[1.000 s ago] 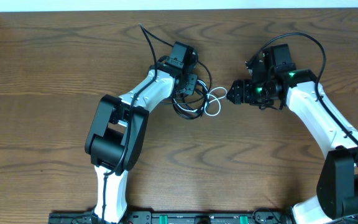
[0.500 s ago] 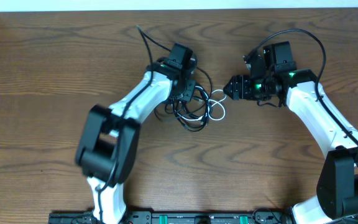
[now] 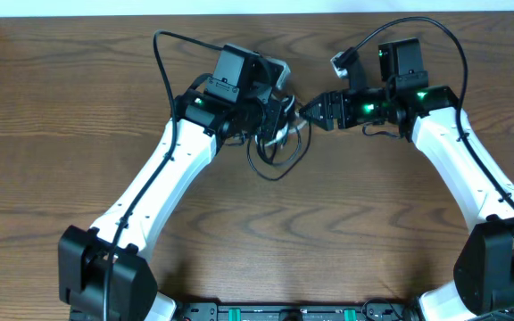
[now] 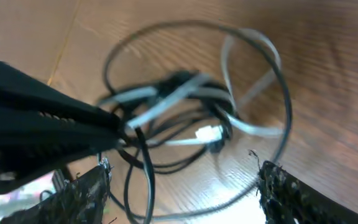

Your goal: Untangle cables

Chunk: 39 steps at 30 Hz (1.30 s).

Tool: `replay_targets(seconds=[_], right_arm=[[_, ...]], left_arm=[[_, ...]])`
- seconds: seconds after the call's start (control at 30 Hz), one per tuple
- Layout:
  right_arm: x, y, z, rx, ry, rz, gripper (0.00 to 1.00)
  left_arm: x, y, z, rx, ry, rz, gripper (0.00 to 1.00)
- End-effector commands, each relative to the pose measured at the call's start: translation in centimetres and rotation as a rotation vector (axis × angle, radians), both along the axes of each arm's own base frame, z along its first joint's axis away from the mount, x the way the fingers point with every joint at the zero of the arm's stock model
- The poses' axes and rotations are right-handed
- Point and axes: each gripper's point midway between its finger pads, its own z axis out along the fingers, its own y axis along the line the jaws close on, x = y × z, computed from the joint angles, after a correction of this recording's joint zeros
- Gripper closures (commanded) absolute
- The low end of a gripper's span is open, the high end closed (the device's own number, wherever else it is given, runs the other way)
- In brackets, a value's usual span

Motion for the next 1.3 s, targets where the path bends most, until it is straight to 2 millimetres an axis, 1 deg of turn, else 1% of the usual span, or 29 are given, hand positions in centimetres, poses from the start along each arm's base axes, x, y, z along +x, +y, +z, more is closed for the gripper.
replay_targets(seconds=[0.0,0.1,0.23,0.33,0.43,0.5,0.53,0.57,0.63,0.7,0.77,0.8,0.83,0.9,1.07,1.17,1.27], right_arm=[[-0.6,0.9,2.2,0.053,-0.053,0.064,0.28],[-0.9,1.3,2.2,0.069,-0.006,0.043,0.39],[-0.6,1.1,1.4,0.059,0.126,-0.080,0.45],[-0.7,1.2,1.4,0.063,0.159,-0.104,0.50],[-0.5,0.5,0.5,0.028,0.219,-0.184,0.52],[-0.5,-0.1,-0.2,-0.008,0.234,-0.219,0.53],[-0.5,-0.4,-0.5,-0.028,0.240,-0.233,0.53],[-0.5,-0.5,-0.7,-0.036,0.245,-0.238,0.53],[-0.6,-0.9,-1.1,-0.061,0.254,-0.255,0.53],[-0.6,-1.4,-1.5,-0.087,0.258,-0.274,0.52],[-0.6,-1.6,-1.7,-0.101,0.258,-0.284,0.50],[-0.5,-1.6,-1.8,-0.103,0.257,-0.286,0.49],[-0.5,-1.7,-1.8,-0.106,0.255,-0.288,0.47],[-0.3,-1.9,-1.9,-0.121,0.249,-0.300,0.44],[-0.3,-2.1,-2.0,-0.134,0.234,-0.293,0.41],[-0.6,-2.1,-2.2,-0.143,0.239,-0.284,0.39],[-0.7,-2.0,-2.2,-0.153,0.224,-0.263,0.38]], left_arm=[[-0.9,-1.1,0.8,-0.071,0.035,-0.042,0.92],[-0.8,-1.3,0.9,-0.091,0.050,-0.023,0.92],[-0.6,-1.4,1.1,-0.118,0.081,0.030,0.92],[-0.6,-1.4,1.1,-0.119,0.087,0.038,0.93],[-0.4,-0.7,0.6,-0.080,0.083,0.066,0.92],[0.0,0.6,-0.1,-0.014,0.075,0.126,0.92],[0.7,2.3,-0.7,0.042,0.075,0.217,0.92],[1.1,3.2,-1.0,0.065,0.079,0.269,0.92],[1.9,6.1,-1.5,0.111,0.096,0.410,0.92],[2.4,8.1,-1.8,0.110,0.123,0.470,0.92],[2.6,10.0,-2.1,0.098,0.162,0.525,0.84],[2.6,10.8,-2.5,0.091,0.188,0.548,0.83],[2.5,11.3,-2.9,0.081,0.212,0.557,0.75],[2.2,11.7,-3.8,0.069,0.259,0.561,0.69],[1.2,11.8,-7.4,0.109,0.336,0.491,0.66],[0.3,11.2,-9.2,0.088,0.392,0.403,0.66],[-0.4,10.0,-10.3,0.018,0.439,0.287,0.66]])
